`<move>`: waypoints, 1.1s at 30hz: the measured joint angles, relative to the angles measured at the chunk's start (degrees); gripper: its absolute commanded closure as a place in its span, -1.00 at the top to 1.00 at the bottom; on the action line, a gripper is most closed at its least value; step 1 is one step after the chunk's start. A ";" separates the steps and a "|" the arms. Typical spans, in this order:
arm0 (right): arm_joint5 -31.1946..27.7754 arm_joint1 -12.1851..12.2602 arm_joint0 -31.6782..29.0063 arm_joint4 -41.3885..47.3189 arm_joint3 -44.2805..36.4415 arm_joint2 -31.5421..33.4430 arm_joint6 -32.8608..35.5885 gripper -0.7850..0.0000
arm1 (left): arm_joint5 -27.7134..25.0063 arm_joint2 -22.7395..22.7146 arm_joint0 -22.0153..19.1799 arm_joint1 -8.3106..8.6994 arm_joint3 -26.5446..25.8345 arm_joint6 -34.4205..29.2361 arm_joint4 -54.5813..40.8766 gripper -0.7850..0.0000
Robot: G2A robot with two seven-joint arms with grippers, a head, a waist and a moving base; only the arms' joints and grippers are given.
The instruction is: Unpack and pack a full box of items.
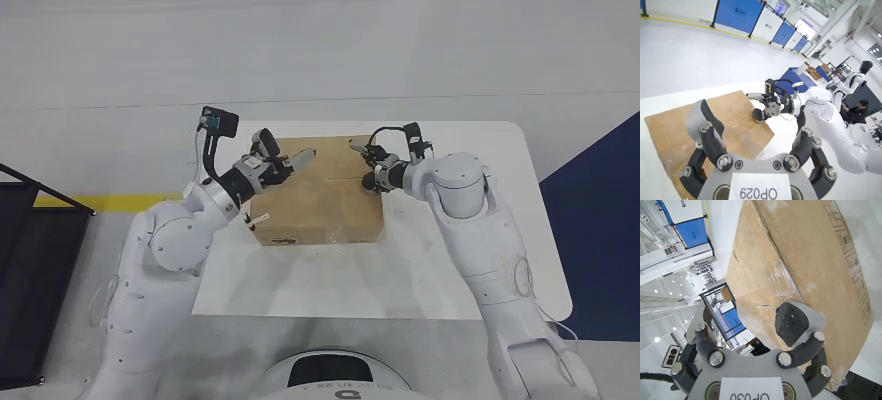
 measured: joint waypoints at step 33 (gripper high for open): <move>0.00 0.00 0.00 0.00 0.00 0.00 0.00 1.00 | 5.18 -3.29 1.89 0.85 22.95 18.41 34.75 1.00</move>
